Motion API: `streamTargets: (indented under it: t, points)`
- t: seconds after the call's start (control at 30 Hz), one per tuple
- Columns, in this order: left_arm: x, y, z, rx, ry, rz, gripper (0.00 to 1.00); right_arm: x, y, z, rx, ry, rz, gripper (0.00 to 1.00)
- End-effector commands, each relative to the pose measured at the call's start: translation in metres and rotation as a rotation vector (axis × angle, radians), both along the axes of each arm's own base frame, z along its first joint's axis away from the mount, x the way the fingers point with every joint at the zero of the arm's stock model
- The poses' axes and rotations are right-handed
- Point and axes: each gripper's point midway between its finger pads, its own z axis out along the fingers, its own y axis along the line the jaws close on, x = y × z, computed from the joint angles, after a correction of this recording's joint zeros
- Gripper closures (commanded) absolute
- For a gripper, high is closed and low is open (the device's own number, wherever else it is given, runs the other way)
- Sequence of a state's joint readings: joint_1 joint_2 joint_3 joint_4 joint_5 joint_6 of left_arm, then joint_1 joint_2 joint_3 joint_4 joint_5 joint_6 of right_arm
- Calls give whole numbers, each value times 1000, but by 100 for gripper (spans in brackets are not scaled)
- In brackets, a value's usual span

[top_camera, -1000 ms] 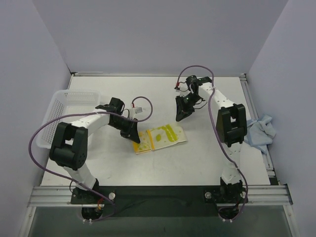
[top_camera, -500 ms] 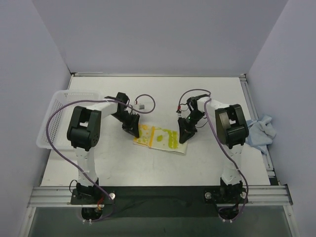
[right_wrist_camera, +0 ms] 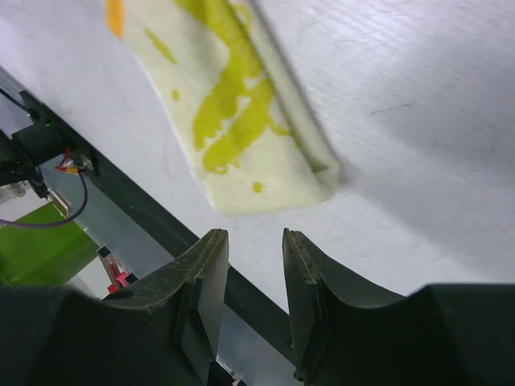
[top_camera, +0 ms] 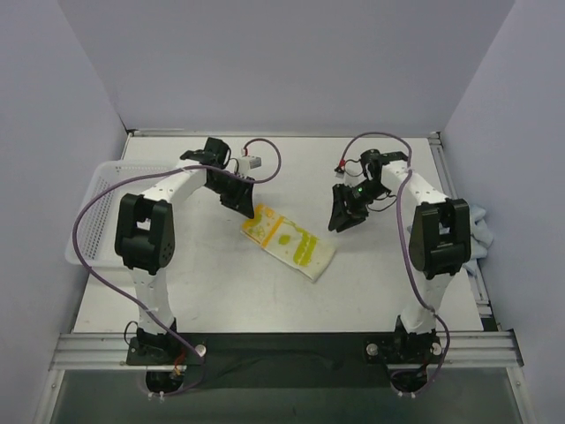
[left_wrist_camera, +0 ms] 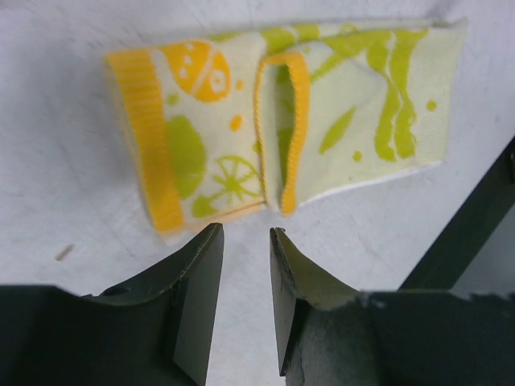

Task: Roll the towels
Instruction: Fold the towel

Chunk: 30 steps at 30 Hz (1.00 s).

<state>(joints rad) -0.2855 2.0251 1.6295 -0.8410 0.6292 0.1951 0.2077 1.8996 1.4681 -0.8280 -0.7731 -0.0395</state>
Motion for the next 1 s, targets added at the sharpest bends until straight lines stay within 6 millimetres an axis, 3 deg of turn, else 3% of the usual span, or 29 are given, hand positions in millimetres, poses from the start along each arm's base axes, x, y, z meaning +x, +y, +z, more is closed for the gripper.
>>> streamTargets:
  t: [0.0, 0.1, 0.27, 0.4, 0.57, 0.7, 0.83, 0.9, 0.97]
  points:
    - [-39, -25, 10, -67, 52, -73, 60, -14, -14, -28, -86, 78, 43, 66]
    - [-54, -45, 8, -104, 72, -122, 59, -22, -19, -44, -110, 124, 61, 66]
    - [-55, -73, 7, -183, 107, -153, 58, -33, -20, -63, -114, 181, 73, 69]
    - [-48, -88, -16, -166, 146, -147, 61, -47, -23, -79, -125, 252, 74, 79]
    - [-23, -82, -53, -82, 152, -90, 67, -65, -20, -88, -113, 319, 78, 100]
    - [2, -75, -69, -61, 136, -59, 71, -90, -11, -87, -90, 375, 101, 100]
    - [28, -69, -64, -52, 54, -60, 71, -113, 4, -79, -50, 402, 143, 100]
    - [35, -69, -55, -63, 13, -82, 63, -120, 16, -71, -10, 413, 157, 100]
    - [33, -74, -40, -108, -14, -130, 56, -114, 21, -59, 27, 389, 142, 100]
